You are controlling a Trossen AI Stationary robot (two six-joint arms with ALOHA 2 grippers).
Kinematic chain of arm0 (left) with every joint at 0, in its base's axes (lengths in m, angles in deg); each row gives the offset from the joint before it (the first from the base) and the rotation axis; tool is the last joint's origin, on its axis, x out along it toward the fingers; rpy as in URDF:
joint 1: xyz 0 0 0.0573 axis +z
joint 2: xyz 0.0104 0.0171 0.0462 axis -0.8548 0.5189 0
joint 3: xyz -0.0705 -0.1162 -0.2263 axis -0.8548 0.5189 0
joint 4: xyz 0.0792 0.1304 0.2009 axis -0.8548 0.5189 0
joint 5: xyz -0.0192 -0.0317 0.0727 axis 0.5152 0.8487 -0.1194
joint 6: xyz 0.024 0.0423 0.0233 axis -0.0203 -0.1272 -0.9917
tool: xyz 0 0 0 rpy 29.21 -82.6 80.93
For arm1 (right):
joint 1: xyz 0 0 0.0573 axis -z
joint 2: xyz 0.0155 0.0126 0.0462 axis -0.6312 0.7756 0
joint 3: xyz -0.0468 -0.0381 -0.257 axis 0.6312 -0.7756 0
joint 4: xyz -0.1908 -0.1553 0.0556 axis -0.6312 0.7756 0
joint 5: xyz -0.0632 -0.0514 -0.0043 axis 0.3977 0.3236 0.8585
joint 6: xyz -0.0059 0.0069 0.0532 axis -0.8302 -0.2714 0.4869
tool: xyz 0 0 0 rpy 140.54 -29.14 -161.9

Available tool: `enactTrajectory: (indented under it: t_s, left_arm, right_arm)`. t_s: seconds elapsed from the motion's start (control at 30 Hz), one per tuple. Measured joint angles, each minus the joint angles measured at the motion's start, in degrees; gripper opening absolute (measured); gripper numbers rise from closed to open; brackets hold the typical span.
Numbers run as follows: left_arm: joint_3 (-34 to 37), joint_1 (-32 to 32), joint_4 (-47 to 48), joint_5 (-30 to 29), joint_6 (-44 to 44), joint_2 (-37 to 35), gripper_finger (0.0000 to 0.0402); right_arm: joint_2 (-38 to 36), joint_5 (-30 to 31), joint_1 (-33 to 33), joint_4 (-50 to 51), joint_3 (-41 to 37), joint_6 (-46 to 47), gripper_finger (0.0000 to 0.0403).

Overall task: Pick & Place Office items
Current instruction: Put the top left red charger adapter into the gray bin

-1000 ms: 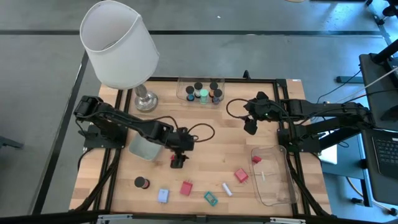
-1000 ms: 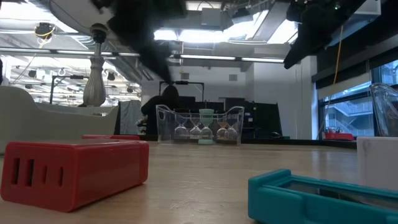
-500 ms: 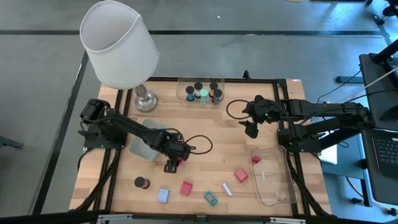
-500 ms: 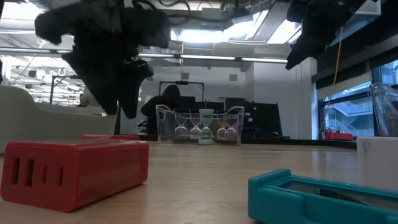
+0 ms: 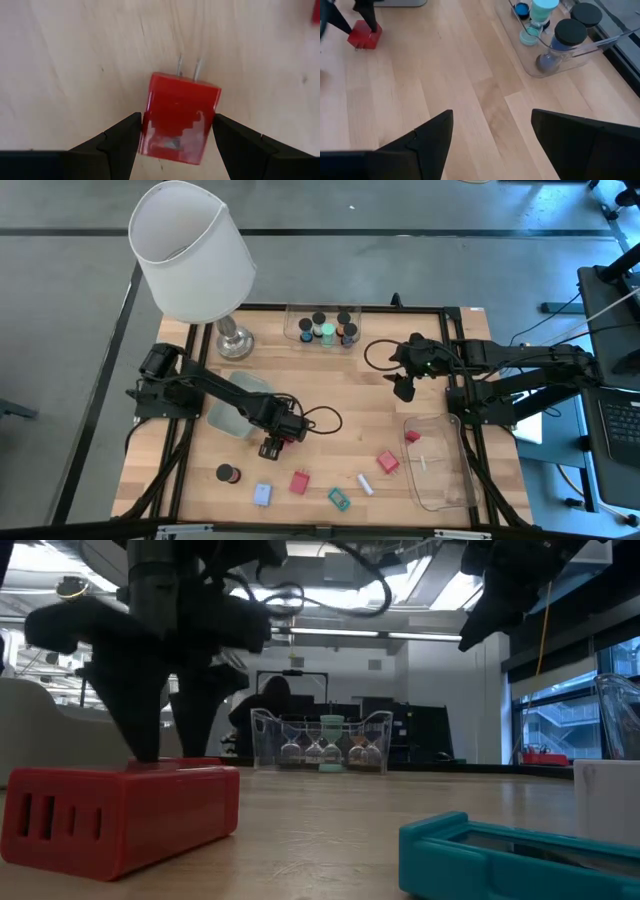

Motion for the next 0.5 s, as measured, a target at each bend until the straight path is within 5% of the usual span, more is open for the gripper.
enactTrajectory:
  t_s: [0.5]
  left_arm:
    - [0.02, 0.00, 4.69, -4.82, -4.91, 1.68, 0.0209]
  right_arm:
    - [0.00, 0.00, -0.01, -0.05, 0.00, 0.20, 0.0272]
